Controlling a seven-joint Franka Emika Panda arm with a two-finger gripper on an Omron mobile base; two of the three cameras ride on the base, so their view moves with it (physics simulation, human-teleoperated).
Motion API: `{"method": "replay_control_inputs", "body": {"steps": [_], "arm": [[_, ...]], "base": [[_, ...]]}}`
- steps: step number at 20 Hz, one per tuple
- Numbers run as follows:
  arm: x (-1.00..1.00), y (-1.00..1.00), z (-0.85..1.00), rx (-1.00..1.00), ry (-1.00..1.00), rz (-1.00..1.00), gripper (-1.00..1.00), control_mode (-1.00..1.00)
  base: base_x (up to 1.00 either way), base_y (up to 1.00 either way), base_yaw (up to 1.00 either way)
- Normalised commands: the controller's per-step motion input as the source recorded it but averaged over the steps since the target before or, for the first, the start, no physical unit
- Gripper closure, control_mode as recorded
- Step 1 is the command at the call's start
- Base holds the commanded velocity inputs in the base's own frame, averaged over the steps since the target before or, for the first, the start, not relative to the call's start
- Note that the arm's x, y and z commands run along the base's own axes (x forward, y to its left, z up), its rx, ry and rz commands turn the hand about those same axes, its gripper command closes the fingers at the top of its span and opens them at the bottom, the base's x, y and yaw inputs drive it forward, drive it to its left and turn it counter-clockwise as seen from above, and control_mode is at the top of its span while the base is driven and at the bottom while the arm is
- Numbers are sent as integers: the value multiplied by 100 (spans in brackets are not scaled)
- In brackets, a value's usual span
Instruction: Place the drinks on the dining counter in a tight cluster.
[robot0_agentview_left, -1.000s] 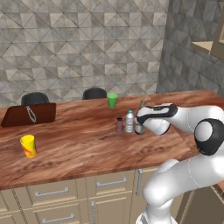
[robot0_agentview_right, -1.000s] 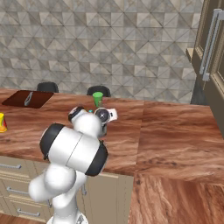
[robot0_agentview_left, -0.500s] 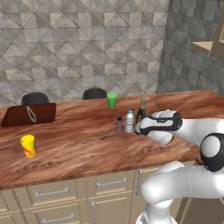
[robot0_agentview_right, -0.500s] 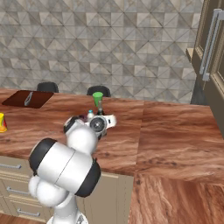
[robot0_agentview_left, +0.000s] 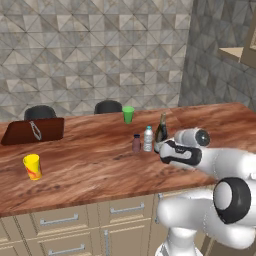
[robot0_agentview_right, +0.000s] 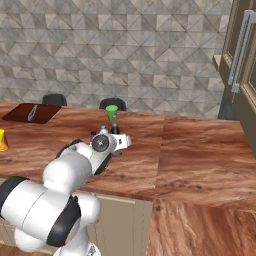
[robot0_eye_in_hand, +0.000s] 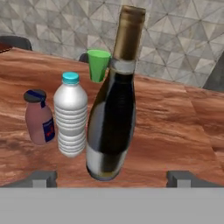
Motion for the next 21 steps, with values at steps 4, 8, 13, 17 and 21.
{"method": "replay_control_inputs", "body": {"steps": [4, 8, 13, 17, 21], "arm": [[-30, -6, 35, 0, 18, -8, -100, -100], [-25, -10, 39, 0, 16, -6, -100, -100], [-42, -6, 35, 0, 10, -3, -100, -100], [-48, 2, 28, 0, 3, 0, -100, -100], [-48, 9, 17, 3, 0, -1, -100, -100]], "base": [[0, 0, 0], [0, 0, 0], [0, 0, 0], [0, 0, 0], [0, 0, 0]]}}
